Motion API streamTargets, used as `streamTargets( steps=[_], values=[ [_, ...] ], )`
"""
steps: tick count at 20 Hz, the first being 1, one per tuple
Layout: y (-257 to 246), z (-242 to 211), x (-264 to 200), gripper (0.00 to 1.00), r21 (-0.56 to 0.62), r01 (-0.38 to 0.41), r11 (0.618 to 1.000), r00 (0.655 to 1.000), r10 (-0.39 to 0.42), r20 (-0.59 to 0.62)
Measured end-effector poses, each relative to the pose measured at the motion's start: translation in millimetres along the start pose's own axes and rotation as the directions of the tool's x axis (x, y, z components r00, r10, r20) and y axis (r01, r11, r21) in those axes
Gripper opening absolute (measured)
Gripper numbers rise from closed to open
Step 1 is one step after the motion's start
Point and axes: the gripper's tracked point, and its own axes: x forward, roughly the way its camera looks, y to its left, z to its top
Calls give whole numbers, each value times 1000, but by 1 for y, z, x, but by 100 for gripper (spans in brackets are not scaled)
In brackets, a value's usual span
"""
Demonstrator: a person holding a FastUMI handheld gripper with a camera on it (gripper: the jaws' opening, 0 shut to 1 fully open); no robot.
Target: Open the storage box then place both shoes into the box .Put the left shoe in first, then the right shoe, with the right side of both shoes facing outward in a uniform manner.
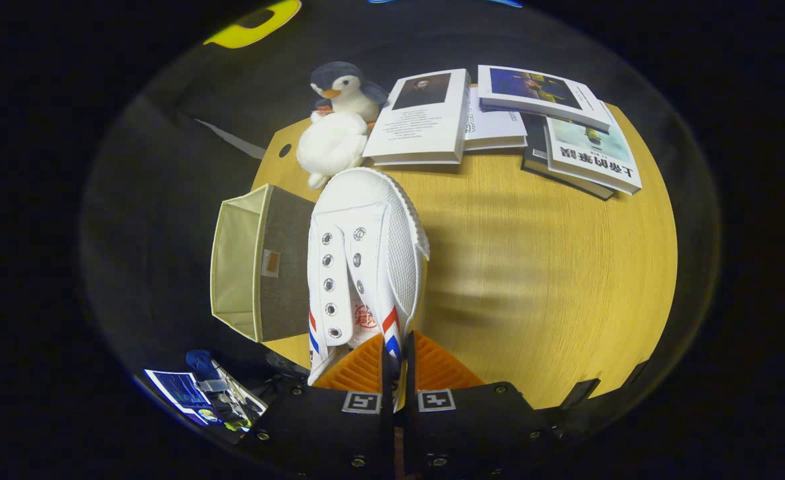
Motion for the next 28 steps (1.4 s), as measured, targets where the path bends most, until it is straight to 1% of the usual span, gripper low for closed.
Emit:
streamTargets(
  steps=[2, 6, 13, 21, 28],
  values=[
    [25, 7, -1, 6, -39, -11, 999, 1000, 11, -5],
    [81, 22, 2, 6, -106, -66, 992, 998, 63, -23],
    [155, 38, 23, 6, -234, -94, 968, 995, 81, -63],
    [214, 53, 59, 6, -312, -76, 947, 994, 49, -93],
    [241, 47, 90, 6, -362, -50, 931, 991, 1, -133]
  ],
)
